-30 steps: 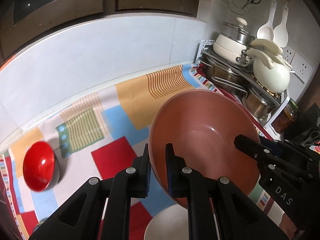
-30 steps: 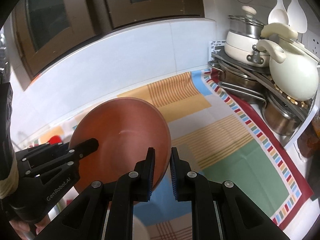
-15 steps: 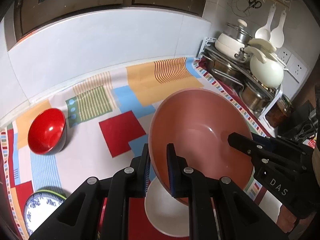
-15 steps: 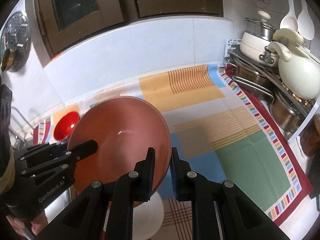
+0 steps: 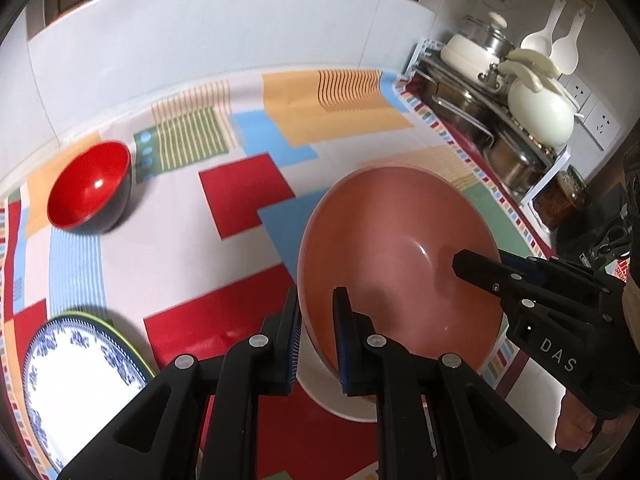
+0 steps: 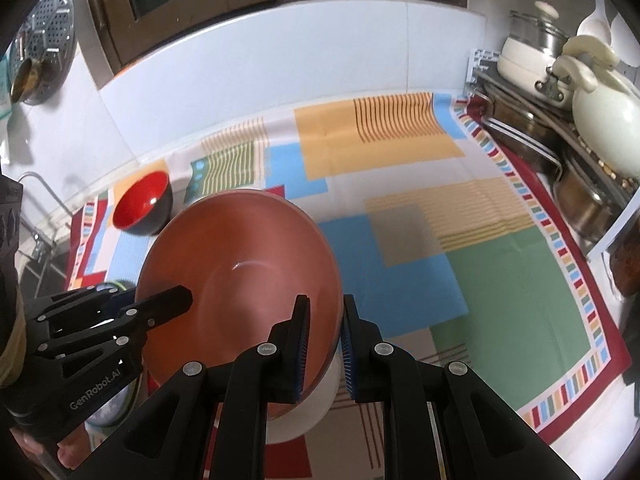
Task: Organize plates and bowls
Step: 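Carry the pink bowl with both grippers over the white bowl, then lower the pink bowl into the white bowl and open both grippers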
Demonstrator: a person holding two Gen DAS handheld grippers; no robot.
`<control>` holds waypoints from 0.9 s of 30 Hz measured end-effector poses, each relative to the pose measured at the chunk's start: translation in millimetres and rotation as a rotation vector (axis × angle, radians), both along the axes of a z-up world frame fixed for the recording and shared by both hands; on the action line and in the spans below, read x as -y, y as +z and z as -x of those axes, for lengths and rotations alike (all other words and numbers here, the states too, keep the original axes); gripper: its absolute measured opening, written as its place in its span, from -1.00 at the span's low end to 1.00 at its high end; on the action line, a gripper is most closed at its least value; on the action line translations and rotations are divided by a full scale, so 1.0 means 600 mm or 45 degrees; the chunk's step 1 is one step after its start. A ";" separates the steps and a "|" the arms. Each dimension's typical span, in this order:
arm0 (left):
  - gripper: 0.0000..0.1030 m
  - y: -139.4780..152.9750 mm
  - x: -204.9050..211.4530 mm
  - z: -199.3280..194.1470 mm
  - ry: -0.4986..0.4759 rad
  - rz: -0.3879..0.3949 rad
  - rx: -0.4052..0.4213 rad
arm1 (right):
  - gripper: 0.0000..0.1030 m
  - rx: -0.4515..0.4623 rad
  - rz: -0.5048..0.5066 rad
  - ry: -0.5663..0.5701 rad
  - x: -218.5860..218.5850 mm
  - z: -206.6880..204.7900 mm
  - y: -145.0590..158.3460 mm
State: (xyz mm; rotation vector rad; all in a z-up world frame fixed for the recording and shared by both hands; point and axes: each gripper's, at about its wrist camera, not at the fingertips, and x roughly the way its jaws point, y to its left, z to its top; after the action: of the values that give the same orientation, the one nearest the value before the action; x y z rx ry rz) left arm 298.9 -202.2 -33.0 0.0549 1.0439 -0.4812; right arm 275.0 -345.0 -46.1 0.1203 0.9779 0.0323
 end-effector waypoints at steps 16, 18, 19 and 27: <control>-0.68 -0.034 0.001 0.011 -0.002 -0.049 -0.078 | -0.68 -0.141 -0.034 0.020 0.003 0.012 -0.051; -0.68 -0.036 0.002 0.012 -0.003 -0.051 -0.082 | -0.68 -0.149 -0.031 0.021 0.002 0.012 -0.054; -0.68 -0.038 0.002 0.012 -0.004 -0.054 -0.085 | -0.68 -0.152 -0.030 0.021 0.002 0.012 -0.056; -0.68 -0.048 0.005 0.012 -0.009 -0.058 -0.109 | -0.68 -0.185 -0.038 0.013 0.005 0.014 -0.072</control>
State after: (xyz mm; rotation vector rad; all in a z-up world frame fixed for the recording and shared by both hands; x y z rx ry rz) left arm 291.8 -205.1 -61.7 0.0790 1.1389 -0.4699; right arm 266.7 -347.9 -89.5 0.1468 1.1237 0.0485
